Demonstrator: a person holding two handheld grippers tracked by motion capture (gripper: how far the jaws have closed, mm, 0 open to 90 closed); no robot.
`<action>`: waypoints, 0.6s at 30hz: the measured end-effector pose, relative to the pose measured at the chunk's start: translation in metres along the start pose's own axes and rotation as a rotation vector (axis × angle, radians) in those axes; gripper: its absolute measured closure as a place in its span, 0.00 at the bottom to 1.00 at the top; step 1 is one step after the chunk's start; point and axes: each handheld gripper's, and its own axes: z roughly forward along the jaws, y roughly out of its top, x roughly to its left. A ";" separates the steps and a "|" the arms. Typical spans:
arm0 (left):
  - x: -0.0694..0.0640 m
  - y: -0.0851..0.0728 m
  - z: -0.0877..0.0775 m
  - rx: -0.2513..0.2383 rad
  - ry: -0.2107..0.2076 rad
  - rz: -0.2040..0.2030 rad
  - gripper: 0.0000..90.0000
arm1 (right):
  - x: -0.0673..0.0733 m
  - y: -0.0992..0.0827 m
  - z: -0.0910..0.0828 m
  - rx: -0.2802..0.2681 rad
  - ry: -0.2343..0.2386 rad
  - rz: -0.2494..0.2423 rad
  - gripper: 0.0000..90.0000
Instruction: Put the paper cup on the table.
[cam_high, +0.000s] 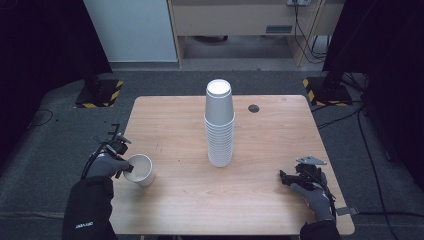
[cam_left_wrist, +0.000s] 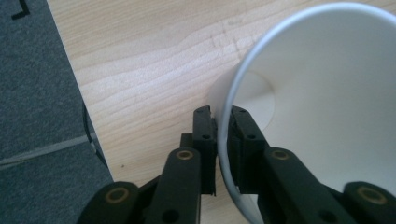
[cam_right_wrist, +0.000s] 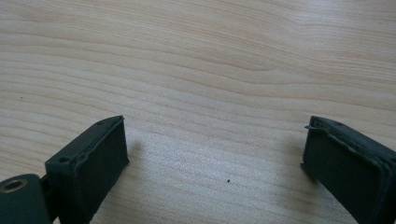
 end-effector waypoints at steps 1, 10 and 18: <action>-0.001 0.000 -0.001 -0.009 0.004 0.002 0.87 | 0.000 0.000 0.000 0.001 0.001 0.001 0.08; 0.001 -0.005 -0.006 -0.103 -0.007 -0.001 0.74 | 0.000 0.000 0.000 0.001 0.001 0.001 0.07; 0.002 -0.018 -0.011 -0.249 0.006 0.011 0.63 | 0.000 0.000 0.000 0.001 0.000 0.001 0.07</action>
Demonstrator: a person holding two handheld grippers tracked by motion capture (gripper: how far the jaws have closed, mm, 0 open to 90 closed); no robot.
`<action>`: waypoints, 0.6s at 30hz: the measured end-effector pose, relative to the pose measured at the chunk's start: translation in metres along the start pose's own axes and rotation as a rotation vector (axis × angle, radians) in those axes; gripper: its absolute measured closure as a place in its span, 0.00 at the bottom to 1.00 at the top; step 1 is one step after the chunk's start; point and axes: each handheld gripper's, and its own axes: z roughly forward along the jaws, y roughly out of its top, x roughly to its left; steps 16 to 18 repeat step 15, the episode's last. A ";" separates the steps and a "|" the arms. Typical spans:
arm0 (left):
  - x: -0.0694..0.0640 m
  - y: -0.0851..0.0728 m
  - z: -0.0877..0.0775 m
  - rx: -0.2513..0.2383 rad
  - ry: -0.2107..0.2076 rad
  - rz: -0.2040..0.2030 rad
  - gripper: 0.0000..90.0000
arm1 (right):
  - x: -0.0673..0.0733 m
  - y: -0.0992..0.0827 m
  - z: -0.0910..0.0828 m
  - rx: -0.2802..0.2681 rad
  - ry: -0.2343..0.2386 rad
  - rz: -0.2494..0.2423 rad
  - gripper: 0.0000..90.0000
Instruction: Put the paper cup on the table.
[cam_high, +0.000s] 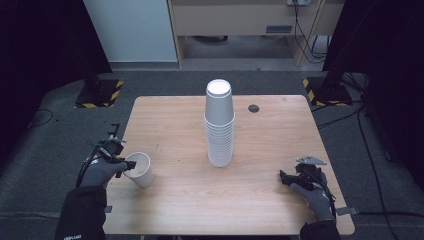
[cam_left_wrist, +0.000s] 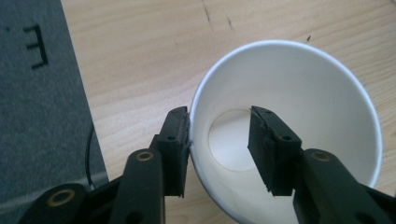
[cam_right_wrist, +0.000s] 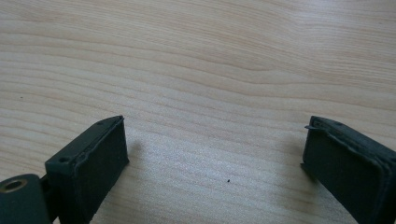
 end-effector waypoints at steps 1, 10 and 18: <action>0.000 -0.002 -0.001 -0.031 0.004 0.000 0.61 | 0.000 0.000 0.000 0.000 0.000 0.000 0.07; -0.002 -0.022 -0.015 -0.367 0.019 -0.068 0.49 | 0.000 0.000 0.000 0.000 -0.004 0.002 0.07; -0.003 -0.040 -0.012 -0.533 0.039 -0.112 0.46 | 0.000 0.000 0.001 0.007 -0.018 0.017 0.04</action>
